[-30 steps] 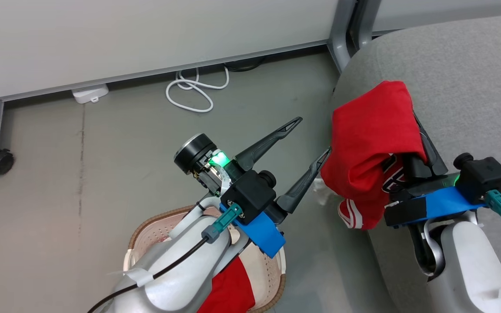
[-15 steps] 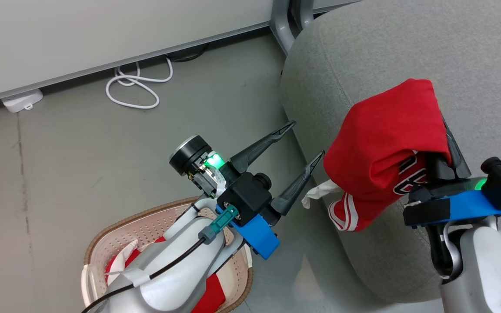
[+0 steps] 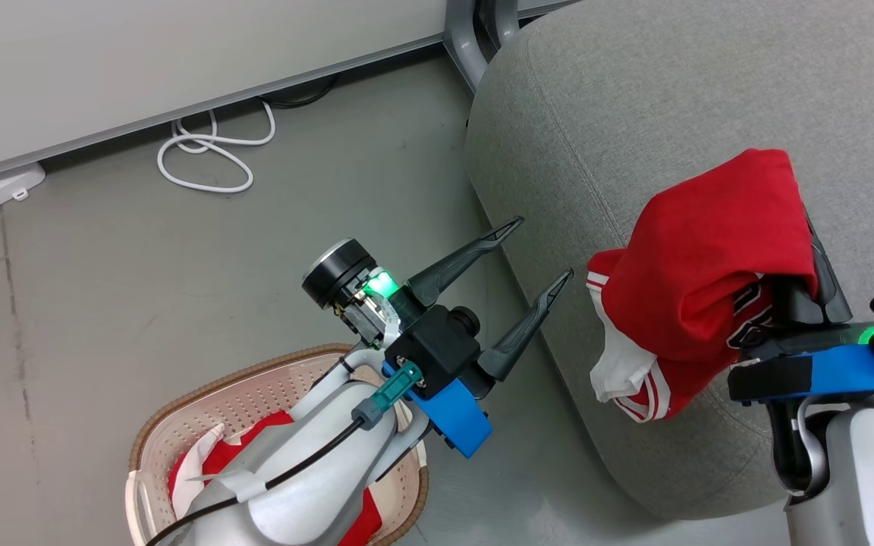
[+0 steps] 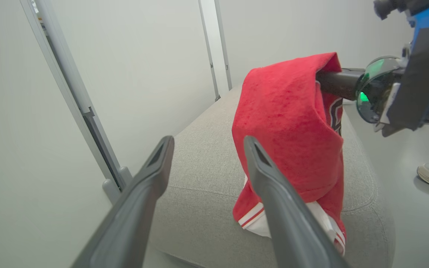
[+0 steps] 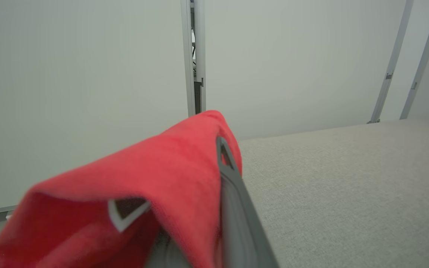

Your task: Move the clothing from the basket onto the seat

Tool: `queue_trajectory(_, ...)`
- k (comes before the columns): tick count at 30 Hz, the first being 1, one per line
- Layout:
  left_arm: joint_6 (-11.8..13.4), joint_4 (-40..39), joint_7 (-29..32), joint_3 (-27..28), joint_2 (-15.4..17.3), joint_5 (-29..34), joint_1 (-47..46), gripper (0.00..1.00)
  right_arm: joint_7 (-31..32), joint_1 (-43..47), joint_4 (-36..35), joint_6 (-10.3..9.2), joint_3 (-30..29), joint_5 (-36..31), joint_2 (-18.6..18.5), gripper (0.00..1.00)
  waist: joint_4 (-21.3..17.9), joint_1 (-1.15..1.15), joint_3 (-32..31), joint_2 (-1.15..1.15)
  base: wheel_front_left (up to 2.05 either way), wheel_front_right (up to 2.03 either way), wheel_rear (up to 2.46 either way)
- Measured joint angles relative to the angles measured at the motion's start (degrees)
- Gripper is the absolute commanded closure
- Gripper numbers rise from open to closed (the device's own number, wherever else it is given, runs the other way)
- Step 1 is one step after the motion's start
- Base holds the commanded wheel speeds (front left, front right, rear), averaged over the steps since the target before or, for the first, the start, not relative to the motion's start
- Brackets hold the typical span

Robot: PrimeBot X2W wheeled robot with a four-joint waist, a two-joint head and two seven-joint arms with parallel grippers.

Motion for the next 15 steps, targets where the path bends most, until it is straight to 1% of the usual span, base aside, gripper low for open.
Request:
queue_trajectory(3, 0.0, -0.2, 0.0, 0.0, 0.1, 0.0, 0.0, 0.00, 0.0, -0.6, -1.4, 0.00, 0.0, -0.1, 0.0, 1.00, 0.0, 0.00, 0.3, 0.00, 0.00, 0.00, 0.00)
queue_trajectory(8, 0.0, -0.4, 0.0, 0.0, 0.4, 0.2, -0.4, 0.00, 0.0, -5.8, -4.0, 0.00, -0.9, -1.7, 0.0, 1.00, 0.1, 0.00, 2.0, 0.00, 0.00, 0.00, 0.00)
queue_trajectory(12, 0.0, -0.6, 0.0, -0.9, 0.8, 0.7, -2.3, 0.00, 0.0, -12.3, -6.1, 0.00, -4.0, -3.5, -0.3, 1.00, 0.3, 0.00, 4.4, 0.00, 0.00, 0.00, 0.00)
queue_trajectory(15, 0.0, -0.8, 0.0, -1.6, 1.0, 0.7, -4.2, 0.00, 0.0, -17.5, -7.6, 0.00, -6.6, -4.1, -2.1, 1.00, 0.7, 0.00, 6.8, 0.00, 0.00, 0.00, 0.00)
